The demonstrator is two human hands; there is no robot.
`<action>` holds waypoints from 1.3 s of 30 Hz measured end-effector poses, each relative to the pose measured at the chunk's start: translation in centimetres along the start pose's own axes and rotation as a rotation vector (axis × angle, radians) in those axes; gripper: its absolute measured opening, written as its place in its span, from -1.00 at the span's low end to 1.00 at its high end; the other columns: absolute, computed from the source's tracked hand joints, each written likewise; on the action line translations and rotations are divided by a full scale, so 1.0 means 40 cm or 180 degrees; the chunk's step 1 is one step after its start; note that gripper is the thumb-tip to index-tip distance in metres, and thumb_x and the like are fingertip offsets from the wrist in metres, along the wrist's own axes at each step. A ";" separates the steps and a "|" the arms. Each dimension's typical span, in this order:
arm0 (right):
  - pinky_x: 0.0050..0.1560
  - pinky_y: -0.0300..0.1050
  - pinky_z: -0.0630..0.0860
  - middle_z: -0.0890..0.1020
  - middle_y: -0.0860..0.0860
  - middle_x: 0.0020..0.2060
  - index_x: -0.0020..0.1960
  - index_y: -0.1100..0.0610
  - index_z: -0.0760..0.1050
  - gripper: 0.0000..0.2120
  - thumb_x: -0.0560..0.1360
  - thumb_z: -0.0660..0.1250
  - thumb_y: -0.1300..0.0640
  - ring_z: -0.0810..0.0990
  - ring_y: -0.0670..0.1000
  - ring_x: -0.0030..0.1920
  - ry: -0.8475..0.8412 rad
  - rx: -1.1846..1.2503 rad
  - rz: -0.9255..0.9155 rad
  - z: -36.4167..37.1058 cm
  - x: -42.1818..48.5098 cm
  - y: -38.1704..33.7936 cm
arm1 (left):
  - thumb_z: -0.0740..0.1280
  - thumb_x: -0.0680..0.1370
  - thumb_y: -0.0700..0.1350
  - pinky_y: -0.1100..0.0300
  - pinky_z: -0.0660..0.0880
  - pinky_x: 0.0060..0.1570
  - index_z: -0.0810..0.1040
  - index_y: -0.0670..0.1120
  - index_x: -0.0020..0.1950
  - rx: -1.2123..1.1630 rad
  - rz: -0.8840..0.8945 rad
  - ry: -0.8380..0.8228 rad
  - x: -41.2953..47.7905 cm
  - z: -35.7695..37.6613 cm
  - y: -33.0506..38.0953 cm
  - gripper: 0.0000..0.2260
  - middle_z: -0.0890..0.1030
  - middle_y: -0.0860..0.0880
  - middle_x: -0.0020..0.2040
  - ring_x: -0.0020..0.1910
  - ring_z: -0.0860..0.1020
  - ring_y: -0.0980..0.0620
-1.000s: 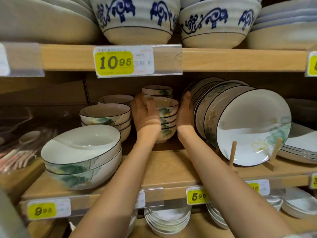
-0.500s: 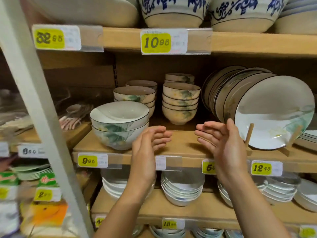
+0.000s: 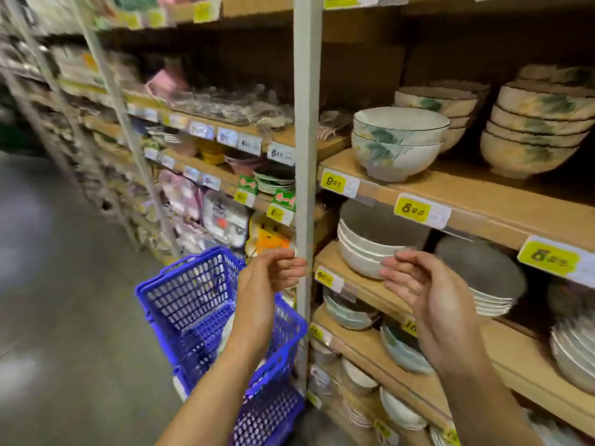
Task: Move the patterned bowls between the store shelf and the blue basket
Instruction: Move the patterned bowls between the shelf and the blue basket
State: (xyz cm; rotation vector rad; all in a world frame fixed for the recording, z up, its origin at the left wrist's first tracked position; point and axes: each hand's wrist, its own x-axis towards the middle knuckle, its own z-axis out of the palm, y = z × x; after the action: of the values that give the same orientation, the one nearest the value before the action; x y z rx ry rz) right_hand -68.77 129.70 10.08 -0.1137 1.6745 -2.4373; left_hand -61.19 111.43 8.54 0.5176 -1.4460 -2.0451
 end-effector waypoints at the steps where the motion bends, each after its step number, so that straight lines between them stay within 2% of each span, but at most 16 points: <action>1: -0.12 -0.14 0.61 0.71 0.15 -0.21 -0.11 0.18 0.56 -0.75 0.60 0.14 0.17 0.70 0.06 -0.19 -0.0145 -0.0008 0.0073 0.028 -0.011 0.023 | 0.06 0.61 -0.22 0.24 0.56 -0.25 0.56 -0.25 -0.04 0.0028 0.0018 0.0125 -0.008 -0.050 0.009 -0.71 0.68 -0.17 -0.22 -0.31 0.63 0.00; 5: -0.25 -0.24 0.59 0.71 0.11 -0.28 -0.13 0.19 0.54 -0.72 0.62 0.09 0.21 0.68 0.01 -0.30 -0.0625 -0.0245 0.0293 0.147 -0.044 0.118 | 0.02 0.61 -0.22 0.20 0.52 -0.20 0.57 -0.20 -0.09 0.0218 0.0082 0.0626 -0.027 -0.244 0.046 -0.67 0.69 -0.08 -0.27 -0.30 0.61 0.02; 10: -0.29 -0.23 0.54 0.70 0.15 -0.25 -0.11 0.21 0.55 -0.77 0.58 0.14 0.26 0.66 0.02 -0.31 -0.0848 -0.0711 0.0491 0.284 -0.067 0.241 | 0.06 0.58 -0.21 0.19 0.52 -0.23 0.56 -0.20 -0.11 0.0171 -0.0073 0.1003 -0.021 -0.440 0.085 -0.71 0.69 -0.13 -0.25 -0.30 0.60 -0.02; 14: -0.27 -0.22 0.55 0.71 0.12 -0.27 -0.12 0.19 0.59 -0.81 0.55 0.21 0.24 0.66 -0.02 -0.34 -0.0794 -0.0914 0.0642 0.390 -0.076 0.345 | 0.07 0.57 -0.22 0.25 0.55 -0.34 0.57 -0.22 -0.10 0.0225 -0.0225 0.1102 0.000 -0.600 0.108 -0.72 0.69 -0.12 -0.27 -0.35 0.61 0.00; 17: -0.34 -0.28 0.56 0.71 0.08 -0.30 -0.12 0.18 0.59 -0.80 0.57 0.20 0.24 0.66 -0.05 -0.37 -0.0670 -0.0990 0.0701 0.465 -0.084 0.435 | 0.06 0.59 -0.20 0.19 0.54 -0.28 0.57 -0.23 -0.08 0.0333 -0.0317 0.1133 0.019 -0.737 0.124 -0.71 0.69 -0.14 -0.25 -0.29 0.61 -0.05; 22: -0.28 -0.21 0.53 0.70 0.05 -0.32 -0.14 0.15 0.58 -0.77 0.58 0.17 0.24 0.64 -0.10 -0.40 -0.0392 -0.1186 0.0814 0.581 -0.096 0.564 | 0.09 0.57 -0.18 0.14 0.53 -0.21 0.58 -0.21 -0.09 0.0467 -0.0497 0.1231 0.067 -0.936 0.157 -0.73 0.69 -0.20 -0.17 -0.23 0.60 -0.10; 25: -0.29 -0.21 0.50 0.67 0.09 -0.26 -0.15 0.14 0.56 -0.79 0.57 0.18 0.24 0.63 -0.10 -0.39 -0.0231 -0.1339 0.0940 0.636 -0.094 0.616 | 0.07 0.58 -0.18 0.12 0.52 -0.21 0.57 -0.20 -0.11 0.0507 -0.0637 0.1187 0.114 -1.006 0.161 -0.71 0.68 -0.17 -0.20 -0.23 0.58 -0.11; 31: -0.25 -0.10 0.48 0.65 0.17 -0.15 -0.13 0.18 0.55 -0.85 0.56 0.23 0.23 0.60 0.09 -0.18 0.0185 -0.1441 0.1239 0.677 -0.026 0.691 | 0.06 0.59 -0.18 0.13 0.50 -0.22 0.57 -0.19 -0.11 0.0691 -0.0900 0.0839 0.252 -1.036 0.130 -0.71 0.69 -0.13 -0.22 -0.26 0.59 -0.07; 36: -0.19 -0.06 0.49 0.66 0.14 -0.15 -0.09 0.18 0.57 -0.86 0.56 0.24 0.20 0.61 0.04 -0.22 0.0496 -0.1472 0.1326 0.688 0.086 0.771 | 0.08 0.59 -0.18 0.14 0.50 -0.20 0.57 -0.18 -0.08 0.0923 -0.1100 0.0388 0.418 -1.007 0.087 -0.72 0.69 -0.13 -0.20 -0.28 0.59 -0.03; 39: -0.28 -0.13 0.41 0.65 0.26 -0.10 -0.02 0.26 0.57 -0.84 0.55 0.24 0.21 0.54 0.04 -0.29 0.0671 -0.1384 0.1503 0.687 0.162 0.822 | 0.09 0.59 -0.16 0.15 0.50 -0.20 0.58 -0.20 -0.03 0.1125 -0.1246 0.0158 0.517 -0.986 0.057 -0.72 0.68 -0.10 -0.22 -0.29 0.59 -0.02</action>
State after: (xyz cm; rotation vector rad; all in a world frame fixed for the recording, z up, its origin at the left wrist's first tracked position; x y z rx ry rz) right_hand -67.07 91.81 -10.84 0.4448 2.0159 -1.7705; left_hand -52.36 69.10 -2.37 1.0612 -1.7987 -2.0450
